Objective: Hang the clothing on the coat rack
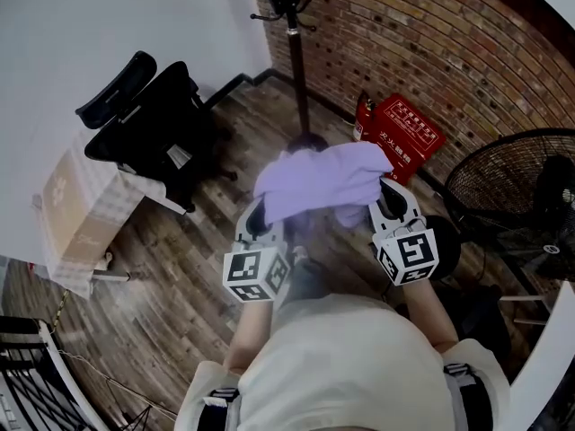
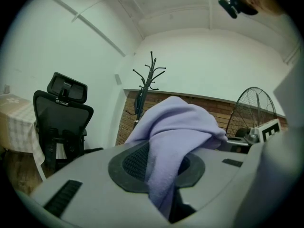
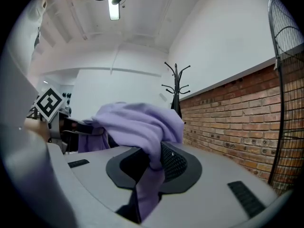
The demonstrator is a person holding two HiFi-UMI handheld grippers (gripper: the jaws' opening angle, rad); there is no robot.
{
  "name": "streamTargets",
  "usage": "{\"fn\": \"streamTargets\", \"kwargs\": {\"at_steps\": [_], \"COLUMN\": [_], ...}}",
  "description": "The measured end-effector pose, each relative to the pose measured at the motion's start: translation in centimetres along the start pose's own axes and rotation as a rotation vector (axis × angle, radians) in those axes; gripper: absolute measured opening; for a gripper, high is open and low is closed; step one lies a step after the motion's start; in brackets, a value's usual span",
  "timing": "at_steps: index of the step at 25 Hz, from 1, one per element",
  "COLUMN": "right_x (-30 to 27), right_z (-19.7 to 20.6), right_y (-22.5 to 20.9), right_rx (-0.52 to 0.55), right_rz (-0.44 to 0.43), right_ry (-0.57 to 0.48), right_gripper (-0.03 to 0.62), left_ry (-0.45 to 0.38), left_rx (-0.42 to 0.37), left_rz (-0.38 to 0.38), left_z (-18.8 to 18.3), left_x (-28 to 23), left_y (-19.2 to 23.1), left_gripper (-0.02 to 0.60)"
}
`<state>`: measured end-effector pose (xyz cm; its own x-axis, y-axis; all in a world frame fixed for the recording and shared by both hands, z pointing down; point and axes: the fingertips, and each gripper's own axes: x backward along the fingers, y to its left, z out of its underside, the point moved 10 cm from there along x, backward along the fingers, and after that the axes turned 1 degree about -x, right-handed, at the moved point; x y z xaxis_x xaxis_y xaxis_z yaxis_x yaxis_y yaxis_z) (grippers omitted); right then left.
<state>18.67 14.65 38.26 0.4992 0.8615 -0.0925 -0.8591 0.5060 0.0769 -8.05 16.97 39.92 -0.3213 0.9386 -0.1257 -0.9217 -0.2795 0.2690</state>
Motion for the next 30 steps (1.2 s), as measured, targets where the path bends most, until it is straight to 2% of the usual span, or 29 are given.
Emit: {"fn": "streamTargets", "kwargs": {"at_steps": [7,18,30], "right_x": [-6.5,-15.5,-21.7], "right_z": [-1.7,-3.6,-4.4], "right_y": [-1.8,-2.3,-2.6], "right_rx": [0.008,0.031,0.033], "right_rz": [0.034,0.084,0.155], "right_ry": [-0.006,-0.023,-0.041], "right_gripper": [0.055,0.055,0.055], "left_ry": [-0.003,-0.007,-0.004], "left_rx": [-0.01,-0.028,-0.057], "left_rz": [0.035,0.091,0.159], "left_z": [-3.0,-6.7,-9.2], "left_x": [-6.1,-13.5,-19.4], "left_y": [3.5,9.9,14.5], "left_gripper": [0.066,0.066,0.066]}}
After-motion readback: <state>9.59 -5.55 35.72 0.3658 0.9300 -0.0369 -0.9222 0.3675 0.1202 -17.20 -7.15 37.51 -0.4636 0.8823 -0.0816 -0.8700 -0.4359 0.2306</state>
